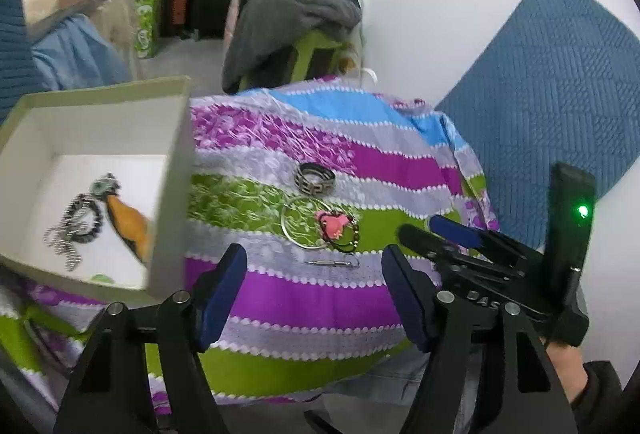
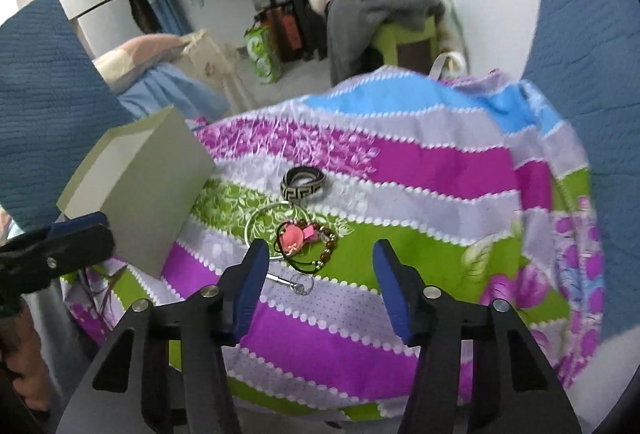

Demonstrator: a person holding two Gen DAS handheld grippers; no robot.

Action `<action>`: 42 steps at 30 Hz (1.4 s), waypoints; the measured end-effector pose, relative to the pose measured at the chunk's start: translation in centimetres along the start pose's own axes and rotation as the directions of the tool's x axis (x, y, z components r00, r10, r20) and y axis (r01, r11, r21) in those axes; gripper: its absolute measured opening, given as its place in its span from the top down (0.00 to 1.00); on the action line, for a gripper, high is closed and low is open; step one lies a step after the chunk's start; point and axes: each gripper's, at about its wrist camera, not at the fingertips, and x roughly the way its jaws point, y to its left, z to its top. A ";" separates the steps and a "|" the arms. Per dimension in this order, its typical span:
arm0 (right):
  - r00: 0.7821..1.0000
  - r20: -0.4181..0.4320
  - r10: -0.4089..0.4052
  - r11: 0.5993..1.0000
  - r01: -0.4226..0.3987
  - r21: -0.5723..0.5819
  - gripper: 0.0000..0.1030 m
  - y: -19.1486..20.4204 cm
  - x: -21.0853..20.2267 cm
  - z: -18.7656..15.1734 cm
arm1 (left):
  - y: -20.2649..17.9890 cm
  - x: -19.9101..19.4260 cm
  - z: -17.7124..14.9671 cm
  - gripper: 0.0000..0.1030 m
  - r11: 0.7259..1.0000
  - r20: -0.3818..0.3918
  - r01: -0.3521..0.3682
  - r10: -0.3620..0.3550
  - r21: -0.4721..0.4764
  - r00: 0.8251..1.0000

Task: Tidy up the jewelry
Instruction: 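Move both tools back over the remaining jewelry, then grasp the silver hoop with the left tool while the right tool grasps the red-bead bracelet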

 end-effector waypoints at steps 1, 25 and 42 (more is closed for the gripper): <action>1.000 -0.016 0.006 1.000 -0.006 -0.001 0.51 -0.2 0.6 0.0 | -0.2 0.9 -0.1 0.44 1.000 -0.014 0.000 0.000 0.000 1.000; 0.976 -0.161 0.147 0.988 -0.153 -0.026 0.79 -0.2 8.2 1.5 | 1.4 10.9 0.2 0.69 0.997 -0.115 -0.062 0.057 -0.043 0.992; 0.970 -0.121 0.212 0.974 -0.200 0.109 0.91 -3.3 6.8 1.5 | 0.8 13.5 1.5 0.77 0.991 -0.097 -0.118 0.124 0.064 0.988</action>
